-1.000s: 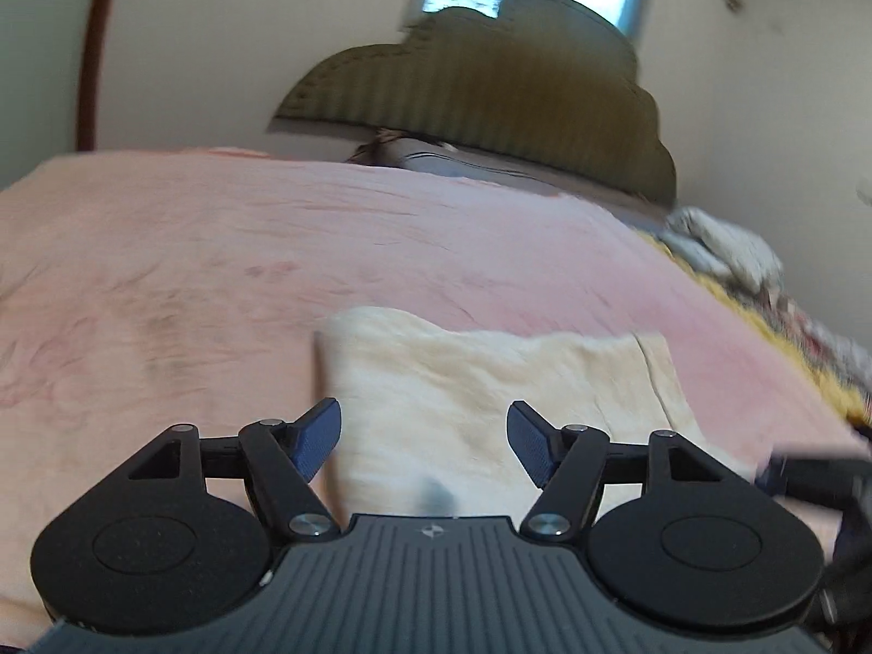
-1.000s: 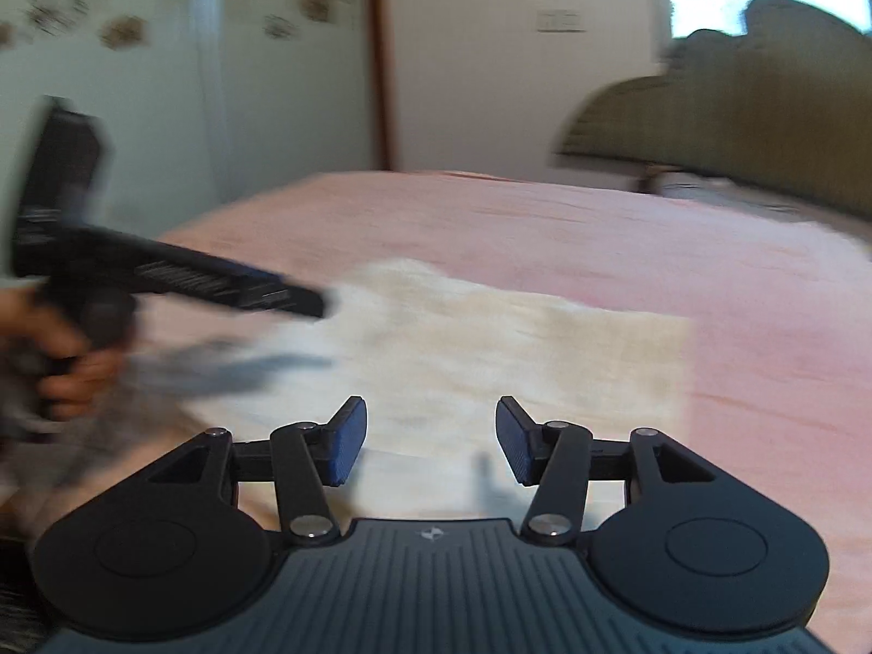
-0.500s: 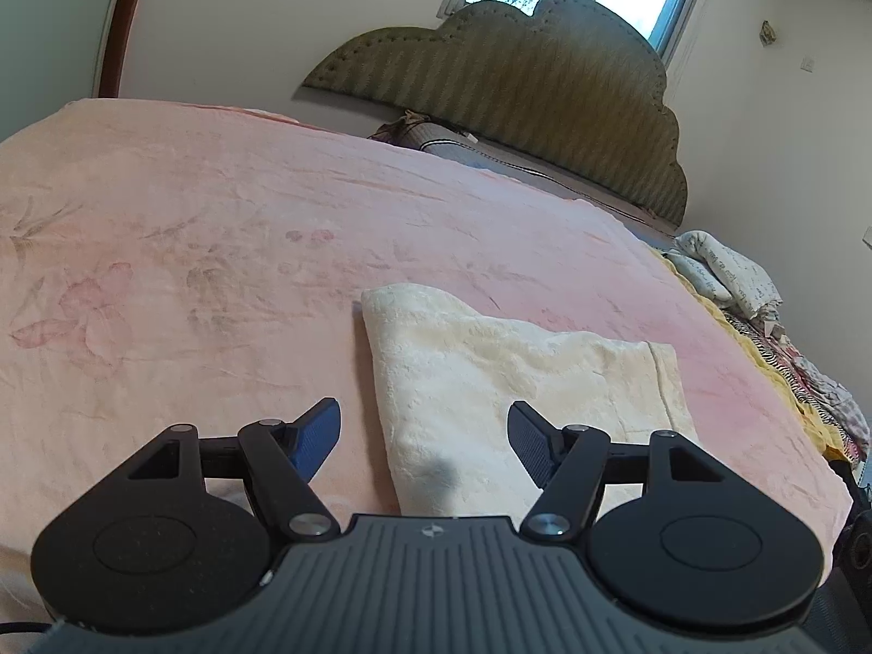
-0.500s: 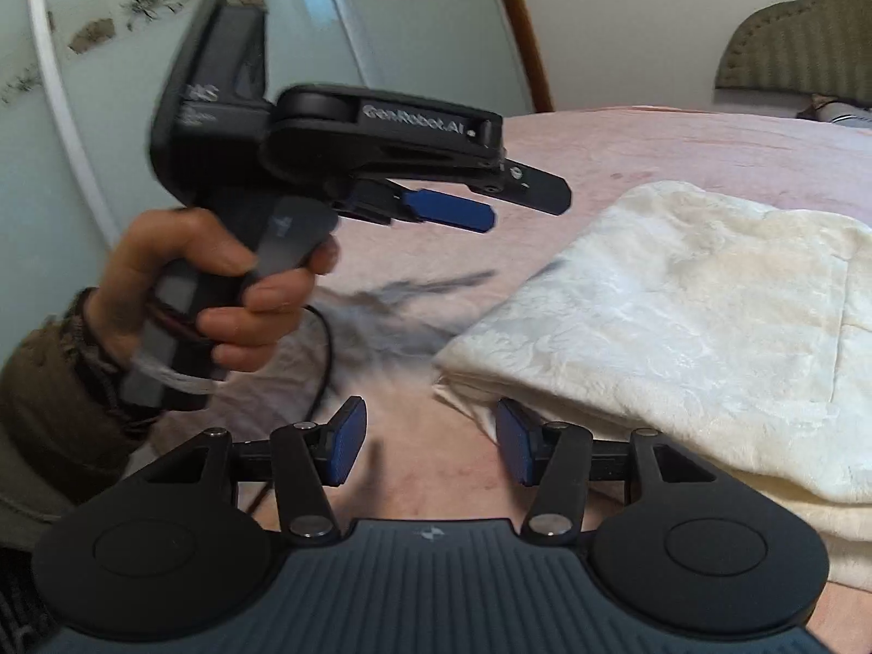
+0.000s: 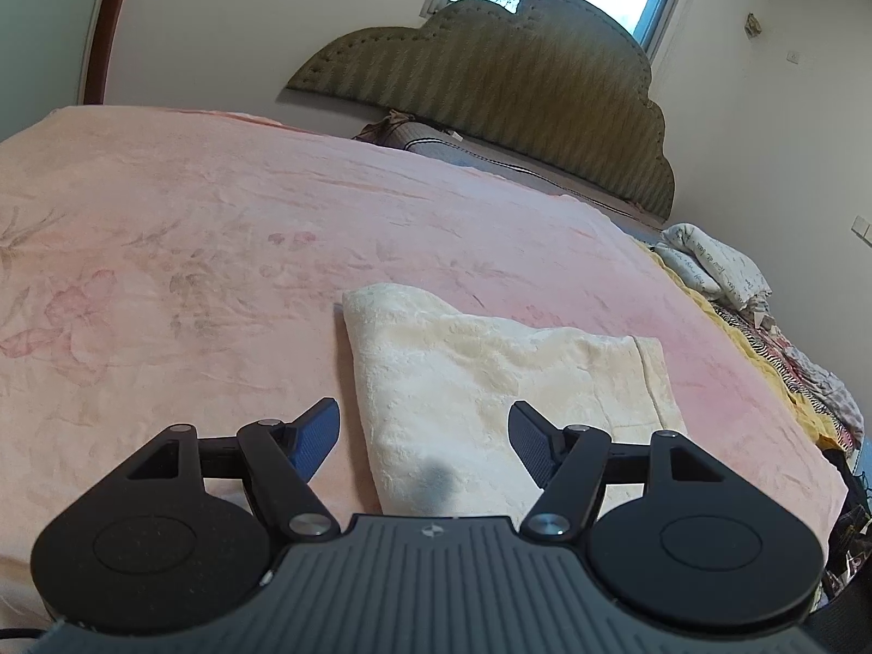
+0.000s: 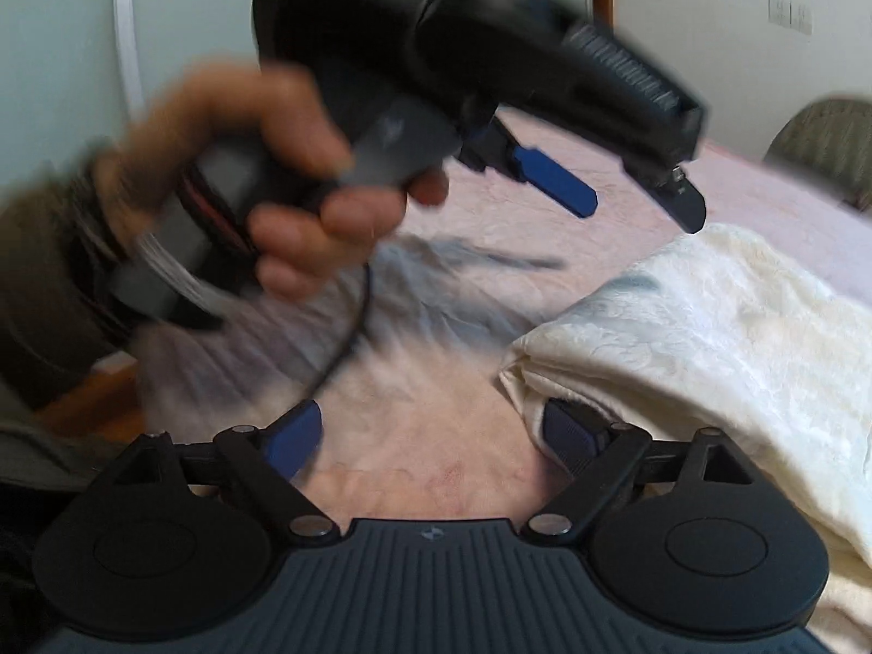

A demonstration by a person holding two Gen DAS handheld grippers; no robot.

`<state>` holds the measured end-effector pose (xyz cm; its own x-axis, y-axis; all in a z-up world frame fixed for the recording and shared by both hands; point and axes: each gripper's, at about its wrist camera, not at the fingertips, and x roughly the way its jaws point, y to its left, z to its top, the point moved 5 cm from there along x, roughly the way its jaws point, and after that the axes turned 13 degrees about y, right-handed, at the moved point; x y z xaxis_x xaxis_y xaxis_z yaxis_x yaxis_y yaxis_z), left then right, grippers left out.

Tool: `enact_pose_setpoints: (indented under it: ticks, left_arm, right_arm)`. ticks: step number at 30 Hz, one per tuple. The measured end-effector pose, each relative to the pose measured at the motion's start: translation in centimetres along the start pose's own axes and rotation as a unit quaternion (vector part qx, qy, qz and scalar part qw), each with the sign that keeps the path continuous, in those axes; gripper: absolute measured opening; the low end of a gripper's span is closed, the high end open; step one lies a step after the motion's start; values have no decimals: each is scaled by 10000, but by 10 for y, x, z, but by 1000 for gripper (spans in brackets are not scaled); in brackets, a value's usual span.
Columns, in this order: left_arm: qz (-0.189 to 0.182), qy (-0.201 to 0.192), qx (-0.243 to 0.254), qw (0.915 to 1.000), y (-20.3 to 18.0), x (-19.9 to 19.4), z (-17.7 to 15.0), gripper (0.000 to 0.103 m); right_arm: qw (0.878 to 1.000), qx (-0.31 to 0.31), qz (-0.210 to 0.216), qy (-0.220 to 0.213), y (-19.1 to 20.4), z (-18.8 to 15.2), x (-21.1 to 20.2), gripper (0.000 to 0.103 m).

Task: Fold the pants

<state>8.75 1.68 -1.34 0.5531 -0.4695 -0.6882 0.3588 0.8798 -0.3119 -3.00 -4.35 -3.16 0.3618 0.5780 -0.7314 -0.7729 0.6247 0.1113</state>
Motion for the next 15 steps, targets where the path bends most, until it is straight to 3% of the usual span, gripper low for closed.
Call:
enact_pose_setpoints:
  ticks: [2,3,5,7,11,13,15]
  left_arm:
    - [-18,-104,130,9999,-5,-2,2,71]
    - [-71,-153,228,9996,-9,-3,4,71]
    - [-271,-201,539,9980,-21,0,6,71]
    - [-502,-156,980,9938,-40,6,3,71]
    - [-452,596,1813,9806,-68,44,-20,72]
    - [-189,810,2004,9762,-72,60,-30,71]
    - [-199,646,2108,9752,-75,57,-25,72]
  right_arm:
    - [9981,20,528,-303,-4,1,-30,87]
    - [9977,-11,478,-490,-7,1,-45,87]
    - [9965,168,-11,-820,-28,1,-74,87]
    - [9911,566,-760,-935,-60,-4,-89,87]
    - [9685,1488,-1916,-565,-122,-35,-92,87]
    - [9678,1640,-1910,7,-139,-56,-75,86]
    - [9709,1632,-1746,-146,-142,-61,-81,87]
